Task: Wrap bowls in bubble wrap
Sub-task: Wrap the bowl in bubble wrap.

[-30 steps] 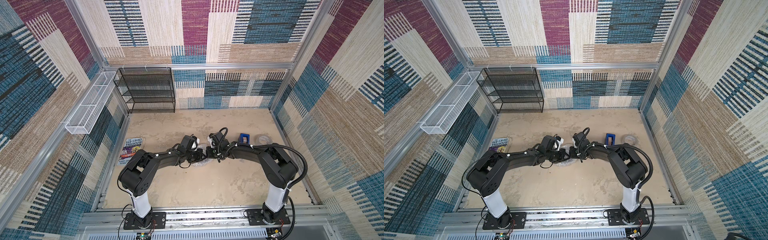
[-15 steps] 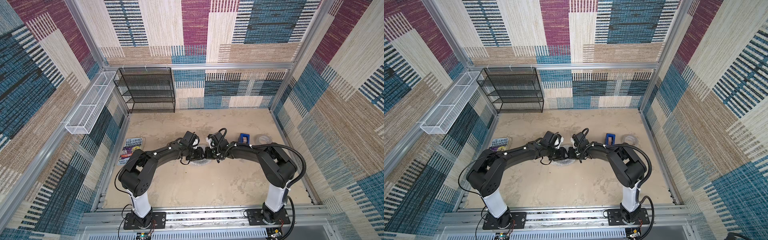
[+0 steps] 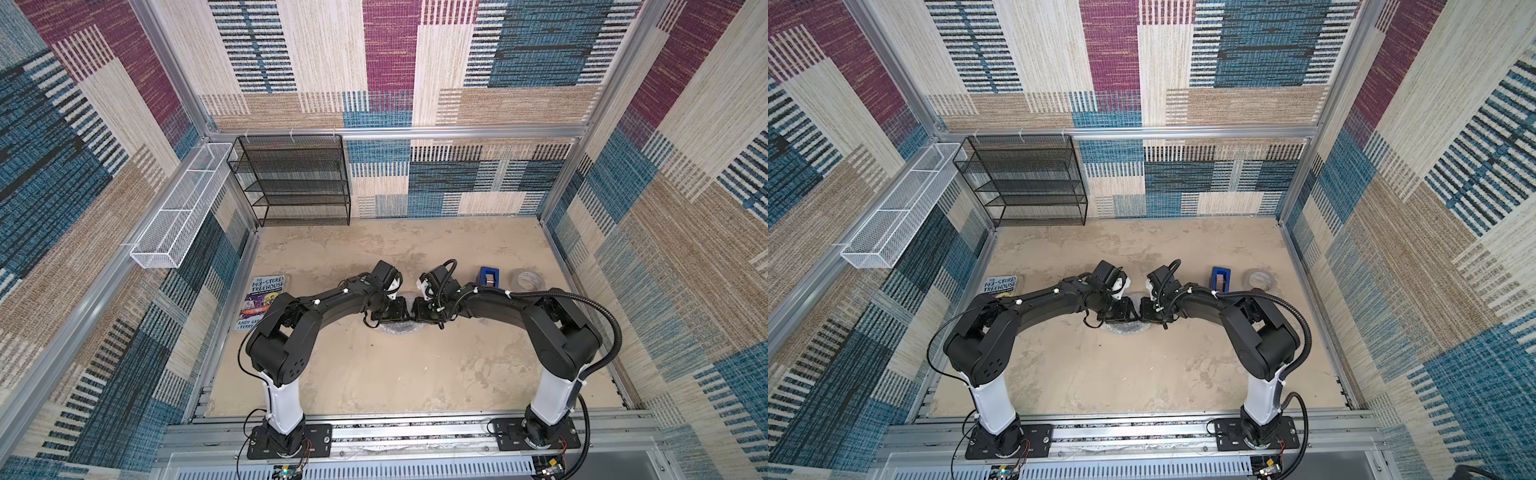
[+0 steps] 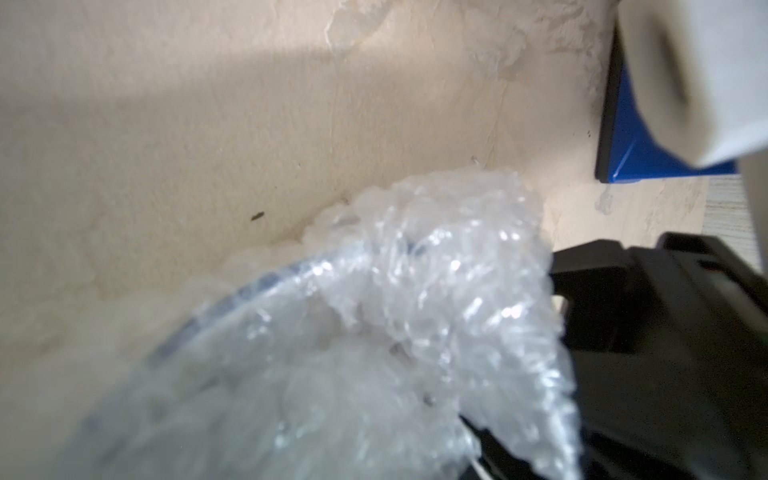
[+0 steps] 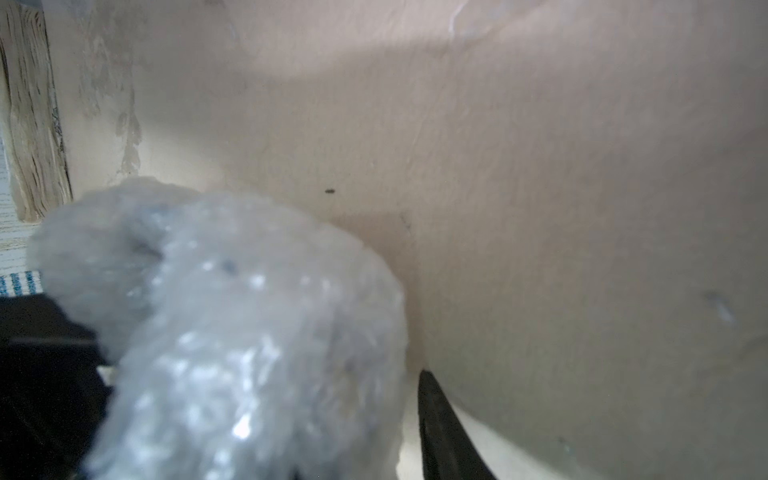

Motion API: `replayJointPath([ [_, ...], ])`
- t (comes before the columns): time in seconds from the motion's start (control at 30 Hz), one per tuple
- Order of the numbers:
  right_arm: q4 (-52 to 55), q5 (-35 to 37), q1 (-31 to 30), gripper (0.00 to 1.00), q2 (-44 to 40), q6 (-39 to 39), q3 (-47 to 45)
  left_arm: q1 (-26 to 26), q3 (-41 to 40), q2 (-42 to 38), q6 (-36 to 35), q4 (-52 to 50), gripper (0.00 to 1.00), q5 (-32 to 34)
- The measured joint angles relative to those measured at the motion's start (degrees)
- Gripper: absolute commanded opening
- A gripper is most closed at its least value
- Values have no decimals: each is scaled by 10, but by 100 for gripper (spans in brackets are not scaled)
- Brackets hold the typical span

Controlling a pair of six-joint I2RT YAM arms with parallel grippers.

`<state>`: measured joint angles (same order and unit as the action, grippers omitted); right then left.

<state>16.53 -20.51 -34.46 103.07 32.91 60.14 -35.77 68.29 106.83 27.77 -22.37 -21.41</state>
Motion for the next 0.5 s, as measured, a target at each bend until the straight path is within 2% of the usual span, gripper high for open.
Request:
replayJointPath([
  [0.2, -13, -41, 15, 46, -60, 2, -16, -3, 0, -2, -23, -15, 40, 15],
  [0.5, -68, -81, 31, 51, -94, 24, -56, -5, 2, -6, -44, -30, 34, 30],
])
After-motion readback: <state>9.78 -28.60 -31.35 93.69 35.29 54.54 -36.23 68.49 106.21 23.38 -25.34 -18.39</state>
